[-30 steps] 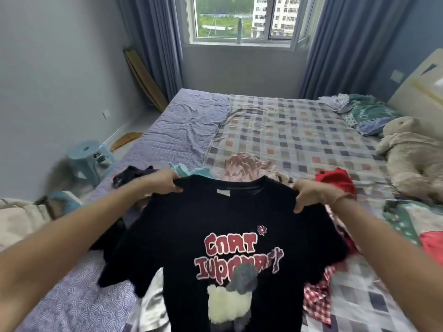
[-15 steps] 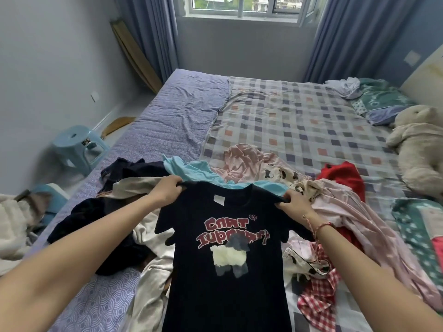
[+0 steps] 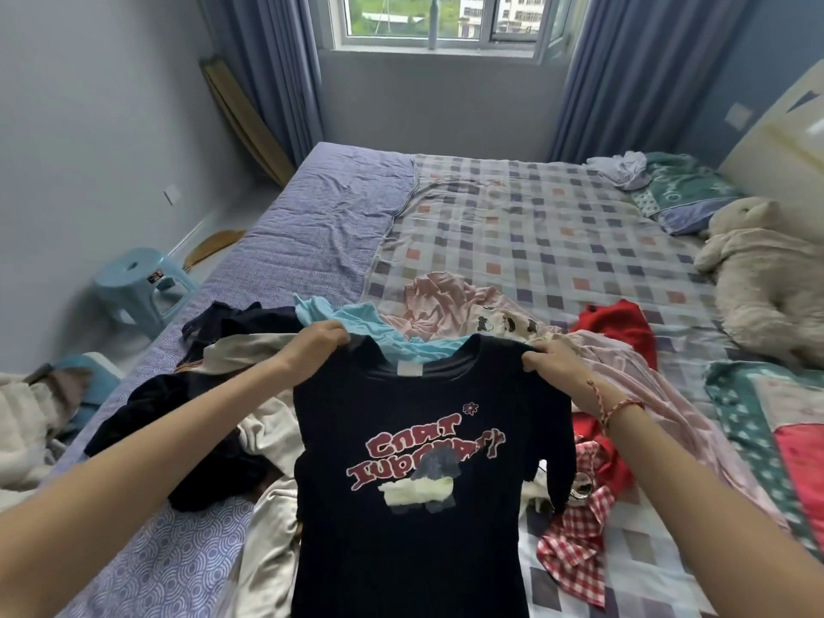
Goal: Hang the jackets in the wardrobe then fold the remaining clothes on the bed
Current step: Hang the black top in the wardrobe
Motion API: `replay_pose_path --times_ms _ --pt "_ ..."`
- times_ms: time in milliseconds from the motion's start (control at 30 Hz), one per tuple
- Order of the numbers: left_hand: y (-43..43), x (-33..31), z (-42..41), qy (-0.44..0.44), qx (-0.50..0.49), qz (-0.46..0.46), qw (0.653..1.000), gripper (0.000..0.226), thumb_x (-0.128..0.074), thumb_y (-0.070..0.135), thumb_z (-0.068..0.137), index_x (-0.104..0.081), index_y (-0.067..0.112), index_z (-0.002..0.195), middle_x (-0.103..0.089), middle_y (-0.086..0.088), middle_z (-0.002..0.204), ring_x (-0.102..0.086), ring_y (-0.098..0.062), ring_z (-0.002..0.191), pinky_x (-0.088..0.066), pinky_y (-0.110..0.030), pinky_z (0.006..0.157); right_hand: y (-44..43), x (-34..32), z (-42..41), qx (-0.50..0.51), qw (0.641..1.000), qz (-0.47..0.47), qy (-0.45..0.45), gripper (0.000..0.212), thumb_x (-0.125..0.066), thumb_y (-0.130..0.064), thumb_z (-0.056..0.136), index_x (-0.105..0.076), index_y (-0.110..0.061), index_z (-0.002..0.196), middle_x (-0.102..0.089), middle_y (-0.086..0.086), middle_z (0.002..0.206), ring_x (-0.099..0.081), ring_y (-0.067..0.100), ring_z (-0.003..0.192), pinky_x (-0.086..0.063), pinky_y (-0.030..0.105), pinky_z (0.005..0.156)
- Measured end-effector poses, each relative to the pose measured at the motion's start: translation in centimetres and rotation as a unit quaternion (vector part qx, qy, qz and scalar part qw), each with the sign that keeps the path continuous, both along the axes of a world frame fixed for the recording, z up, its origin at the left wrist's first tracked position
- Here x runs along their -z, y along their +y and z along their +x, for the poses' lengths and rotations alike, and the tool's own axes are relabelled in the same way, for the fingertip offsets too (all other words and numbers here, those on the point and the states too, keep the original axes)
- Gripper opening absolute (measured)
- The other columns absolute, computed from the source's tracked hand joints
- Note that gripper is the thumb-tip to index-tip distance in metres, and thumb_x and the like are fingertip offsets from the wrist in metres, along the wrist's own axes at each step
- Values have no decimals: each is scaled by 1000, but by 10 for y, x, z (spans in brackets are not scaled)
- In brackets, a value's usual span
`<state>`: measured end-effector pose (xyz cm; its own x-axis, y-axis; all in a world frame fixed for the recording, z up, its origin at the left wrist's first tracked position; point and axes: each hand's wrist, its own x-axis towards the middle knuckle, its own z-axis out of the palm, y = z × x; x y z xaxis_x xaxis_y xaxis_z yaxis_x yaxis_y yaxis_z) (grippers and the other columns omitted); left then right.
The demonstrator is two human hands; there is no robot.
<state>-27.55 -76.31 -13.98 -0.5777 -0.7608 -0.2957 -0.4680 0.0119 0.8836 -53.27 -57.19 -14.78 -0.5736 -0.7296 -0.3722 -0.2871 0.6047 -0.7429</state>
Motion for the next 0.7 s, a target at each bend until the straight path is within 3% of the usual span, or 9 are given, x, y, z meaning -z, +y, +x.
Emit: replay_pose_path --times_ms 67,100,200,300,367,434,501,567,701 --pt "18 -20 6 -58 84 -51 994 51 -56 61 73 -66 14 91 -67 -1 90 -61 -15 84 -44 -28 82 24 -15 -4 5 1000 -18 -7 19 -54 3 80 -56 -11 67 -54 5 65 -50 15 56 -41 18 48" --pt "27 -29 9 -101 102 -110 984 62 -54 71 64 -66 19 96 -67 2 93 -62 -13 87 -45 -29 84 34 -20 -8 1 1000 -24 -8 18 -55 5 77 -59 -12 70 -57 6 68 -54 17 61 -45 20 53" --pt "50 -45 8 -118 91 -206 967 45 -58 50 61 -63 16 90 -66 1 84 -62 -14 82 -46 -25 71 56 -33 -13 -47 999 -6 0 19 -58 8 73 -65 -3 86 -61 11 80 -60 24 77 -50 33 71" --pt "74 -64 -2 -66 80 -233 967 4 -58 22 75 -54 20 76 -57 3 72 -54 -16 72 -39 -25 62 76 -46 -13 -79 997 -5 21 32 -64 3 66 -68 -3 97 -63 10 87 -61 22 80 -49 26 67" --pt "94 -79 -17 -26 84 -254 963 14 -56 14 81 -51 24 72 -54 5 70 -51 -14 69 -37 -27 62 104 -55 -19 -69 997 -21 8 41 -71 -15 48 -72 -19 89 -68 11 91 -66 27 87 -56 36 75" --pt "111 -95 -38 11 98 -266 959 17 -54 9 86 -54 20 72 -55 3 69 -50 -13 66 -37 -27 61 136 -64 -25 -2 997 -61 -51 48 -71 -15 37 -72 -18 84 -69 12 92 -67 28 87 -56 41 81" --pt "121 -106 -50 34 103 -281 953 14 -52 9 89 -58 12 77 -54 0 71 -50 -15 67 -36 -26 61 152 -76 -20 46 984 -116 -126 41 -62 -2 41 -66 -4 81 -66 17 86 -64 31 80 -53 38 75" --pt "136 -113 -66 51 124 -289 948 18 -51 10 91 -55 16 74 -52 2 71 -48 -10 66 -35 -22 58 179 -90 -16 88 973 -153 -146 40 -55 3 42 -63 -1 81 -63 17 83 -62 32 76 -51 35 69" --pt "158 -118 -89 64 202 -289 933 25 -49 10 93 -50 24 72 -51 6 68 -46 -8 63 -33 -23 56 240 -102 0 157 963 -182 -125 43 -63 1 52 -63 0 95 -63 20 95 -62 34 87 -50 46 88"
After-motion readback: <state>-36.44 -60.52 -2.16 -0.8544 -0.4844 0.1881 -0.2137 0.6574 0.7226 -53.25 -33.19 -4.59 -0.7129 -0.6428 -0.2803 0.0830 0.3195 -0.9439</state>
